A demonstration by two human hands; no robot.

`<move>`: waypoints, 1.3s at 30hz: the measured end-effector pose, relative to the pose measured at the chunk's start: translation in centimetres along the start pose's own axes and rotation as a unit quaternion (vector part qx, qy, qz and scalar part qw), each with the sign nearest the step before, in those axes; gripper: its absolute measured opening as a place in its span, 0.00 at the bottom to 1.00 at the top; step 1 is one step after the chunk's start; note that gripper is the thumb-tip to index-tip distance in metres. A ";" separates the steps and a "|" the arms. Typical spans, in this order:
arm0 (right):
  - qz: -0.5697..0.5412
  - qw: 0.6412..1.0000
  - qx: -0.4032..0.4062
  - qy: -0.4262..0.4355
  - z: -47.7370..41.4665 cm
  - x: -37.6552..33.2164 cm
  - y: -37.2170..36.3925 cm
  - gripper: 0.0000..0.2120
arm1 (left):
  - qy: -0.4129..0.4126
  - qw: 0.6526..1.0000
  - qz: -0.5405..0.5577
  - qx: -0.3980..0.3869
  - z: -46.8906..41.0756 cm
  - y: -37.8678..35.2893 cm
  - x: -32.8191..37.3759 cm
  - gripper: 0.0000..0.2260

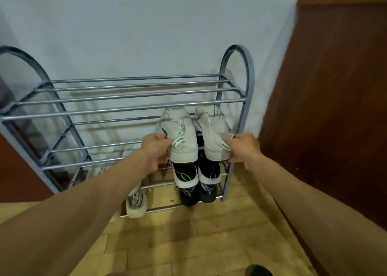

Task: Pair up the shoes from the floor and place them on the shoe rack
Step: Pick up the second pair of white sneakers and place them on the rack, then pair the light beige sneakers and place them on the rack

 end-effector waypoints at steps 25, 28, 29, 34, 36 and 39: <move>0.156 0.982 -0.102 0.031 7.0 3.0 2.0 0.16 | -0.076 0.970 -0.218 -0.083 7.4 -4.6 0.8 0.11; 0.172 0.979 -0.111 0.007 10.9 6.9 4.3 0.16 | -0.085 0.952 -0.249 -0.159 13.4 -8.0 -2.0 0.04; 0.185 0.976 -0.117 0.000 12.1 8.3 5.0 0.16 | -0.084 0.945 -0.259 -0.181 15.2 -9.1 -3.2 0.05; 0.234 0.959 -0.160 -0.031 17.2 15.7 8.0 0.23 | -0.049 0.913 -0.295 -0.279 23.3 -14.6 -11.7 0.03; 0.252 0.952 -0.169 -0.040 18.7 18.7 9.0 0.24 | -0.022 0.899 -0.309 -0.310 25.9 -16.1 -15.7 0.05; 0.267 0.947 -0.164 -0.064 20.9 23.8 10.0 0.24 | 0.025 0.896 -0.300 -0.326 28.9 -17.1 -21.2 0.03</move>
Point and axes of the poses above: each hand's wrist, its own z-axis away from the middle knuckle, its own y-axis out of the back of the hand, x = y × z, the point moved 10 cm from there along -z, towards the middle knuckle, and after that the axes turned 6 degrees about z, right-handed, at the moved point
